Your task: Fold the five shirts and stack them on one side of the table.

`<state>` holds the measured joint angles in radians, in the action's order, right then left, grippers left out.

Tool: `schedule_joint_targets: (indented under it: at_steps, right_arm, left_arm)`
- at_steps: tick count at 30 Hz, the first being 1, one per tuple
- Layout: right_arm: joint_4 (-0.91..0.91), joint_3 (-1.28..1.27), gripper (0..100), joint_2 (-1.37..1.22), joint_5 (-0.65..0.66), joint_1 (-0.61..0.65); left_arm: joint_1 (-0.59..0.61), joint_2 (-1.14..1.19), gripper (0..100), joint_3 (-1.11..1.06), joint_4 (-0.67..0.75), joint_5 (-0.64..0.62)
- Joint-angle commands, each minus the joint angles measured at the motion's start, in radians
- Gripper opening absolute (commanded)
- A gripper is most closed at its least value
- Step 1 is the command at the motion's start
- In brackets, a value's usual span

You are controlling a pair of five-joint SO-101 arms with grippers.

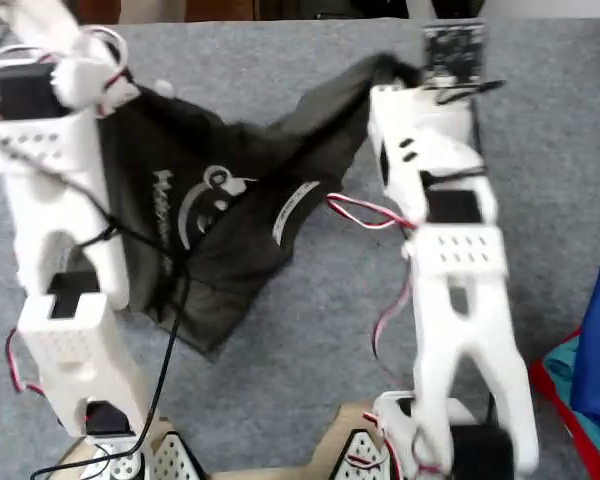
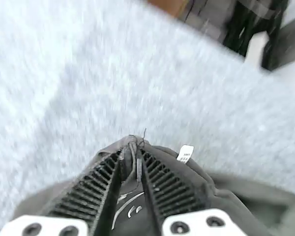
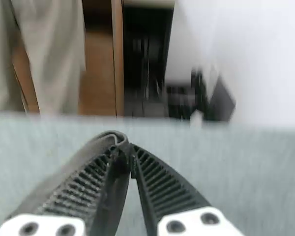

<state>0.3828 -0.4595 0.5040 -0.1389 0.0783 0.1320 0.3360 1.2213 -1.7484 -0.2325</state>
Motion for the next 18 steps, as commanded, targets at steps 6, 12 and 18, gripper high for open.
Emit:
schedule_joint_targets:
  at_steps: [6,12,18]
  right_arm:
    - [0.190,0.285,0.5,0.335,-0.002,-0.021]
    - [0.241,0.446,0.5,0.421,0.000,-0.022]
    - [0.245,0.596,0.5,0.435,0.002,-0.031]
  left_arm:
    - [0.012,-0.427,2,0.058,-0.012,0.104]
    - [0.020,-0.679,2,0.064,-0.009,0.209]
    - [0.204,-0.843,2,0.057,0.011,0.269]
